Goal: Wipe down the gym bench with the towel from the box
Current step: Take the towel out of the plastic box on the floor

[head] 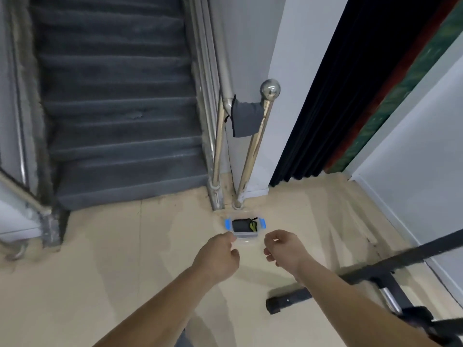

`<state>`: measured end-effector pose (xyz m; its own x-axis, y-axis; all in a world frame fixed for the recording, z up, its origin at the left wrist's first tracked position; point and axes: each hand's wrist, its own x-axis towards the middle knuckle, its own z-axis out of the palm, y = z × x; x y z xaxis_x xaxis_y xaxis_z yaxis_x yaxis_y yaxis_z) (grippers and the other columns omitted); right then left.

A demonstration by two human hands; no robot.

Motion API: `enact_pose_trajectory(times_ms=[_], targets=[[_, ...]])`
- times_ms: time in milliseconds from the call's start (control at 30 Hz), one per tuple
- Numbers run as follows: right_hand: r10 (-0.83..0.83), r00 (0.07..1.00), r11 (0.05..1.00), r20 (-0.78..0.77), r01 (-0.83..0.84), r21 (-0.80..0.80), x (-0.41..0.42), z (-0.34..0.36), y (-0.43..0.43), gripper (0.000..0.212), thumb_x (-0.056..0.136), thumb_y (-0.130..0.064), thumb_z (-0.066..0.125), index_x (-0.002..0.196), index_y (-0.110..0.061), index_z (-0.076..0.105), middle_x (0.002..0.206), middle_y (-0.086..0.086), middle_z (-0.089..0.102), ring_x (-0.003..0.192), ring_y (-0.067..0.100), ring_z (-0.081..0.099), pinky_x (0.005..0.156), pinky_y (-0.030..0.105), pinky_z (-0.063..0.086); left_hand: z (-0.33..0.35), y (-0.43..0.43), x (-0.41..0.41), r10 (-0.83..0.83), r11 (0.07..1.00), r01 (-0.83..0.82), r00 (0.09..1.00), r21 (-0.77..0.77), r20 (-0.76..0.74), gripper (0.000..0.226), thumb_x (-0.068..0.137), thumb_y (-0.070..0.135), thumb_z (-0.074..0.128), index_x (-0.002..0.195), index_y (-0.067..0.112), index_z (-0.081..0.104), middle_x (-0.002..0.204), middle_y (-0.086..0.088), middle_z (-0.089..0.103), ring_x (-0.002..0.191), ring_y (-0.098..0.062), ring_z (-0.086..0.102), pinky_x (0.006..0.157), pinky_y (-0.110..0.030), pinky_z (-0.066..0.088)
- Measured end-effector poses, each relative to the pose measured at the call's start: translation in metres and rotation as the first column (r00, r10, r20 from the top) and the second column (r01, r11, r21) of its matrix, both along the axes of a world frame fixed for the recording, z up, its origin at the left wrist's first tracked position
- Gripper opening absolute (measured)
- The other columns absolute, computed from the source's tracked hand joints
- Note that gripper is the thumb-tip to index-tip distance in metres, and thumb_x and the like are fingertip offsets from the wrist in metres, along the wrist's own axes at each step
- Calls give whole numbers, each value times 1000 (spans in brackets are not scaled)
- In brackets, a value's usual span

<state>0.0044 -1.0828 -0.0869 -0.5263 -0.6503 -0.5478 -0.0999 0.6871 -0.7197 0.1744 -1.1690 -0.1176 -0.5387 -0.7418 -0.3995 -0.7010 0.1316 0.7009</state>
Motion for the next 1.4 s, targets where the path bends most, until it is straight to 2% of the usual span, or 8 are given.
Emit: enact_pose_trajectory(times_ms=[267,500,833,900,1000,1233,1300,1400], targets=[[-128,989,991,69,125,56,-90,-50,-95,19,101,-24,56,113,-14,67,101,17,76,73,19,65,50,12,47,-65,-132,-95,-264,963,268,955,-14,136,50,97,25,50,147,19,48,139,1,55,123,-17,57,99,-24,43],[-212,973,976,94,206,70,-181,-129,-122,21,102,-21,55,118,-15,66,96,15,79,73,19,66,65,23,48,-151,-175,-166,-301,951,309,923,5,240,49,97,26,49,146,22,47,146,7,45,118,-16,58,97,-29,47],[-367,912,930,185,360,68,-221,-441,-189,20,102,-24,57,120,-23,64,101,9,73,80,19,71,78,36,55,-454,-242,-272,-403,915,391,882,96,244,33,98,22,52,129,10,57,132,-2,48,118,-20,56,101,-29,45],[-356,924,934,136,351,63,-229,-515,-196,25,101,-26,57,124,-24,63,107,2,70,94,18,70,86,36,57,-524,-262,-287,-424,905,417,864,85,271,11,98,21,51,96,16,60,111,-2,50,101,-22,57,90,-32,48],[-332,943,943,19,331,24,-243,-607,-212,26,101,-27,56,125,-25,64,114,-4,66,97,14,65,79,25,52,-617,-293,-311,-428,897,442,853,22,299,33,95,20,50,66,19,36,83,1,41,78,-20,48,77,-37,48],[0,889,999,-458,19,38,-274,-746,-247,41,99,-36,58,138,-24,61,152,-1,49,139,20,47,106,39,45,-737,-333,-362,-498,832,553,774,-35,390,24,97,18,51,74,18,45,107,-11,53,90,-23,52,78,-28,40],[131,833,991,-537,-88,106,-283,-759,-247,48,99,-43,57,144,-28,56,165,-1,35,150,20,36,116,40,36,-758,-339,-367,-481,831,554,758,-47,441,8,95,19,53,95,12,56,121,-14,54,107,-27,56,87,-30,45],[210,816,976,-538,-140,167,-287,-767,-246,58,101,-49,54,154,-30,43,173,-5,18,155,18,27,125,38,23,-774,-338,-374,-461,830,557,728,-44,507,39,91,24,58,126,7,53,133,-18,53,121,-32,54,101,-35,49]])
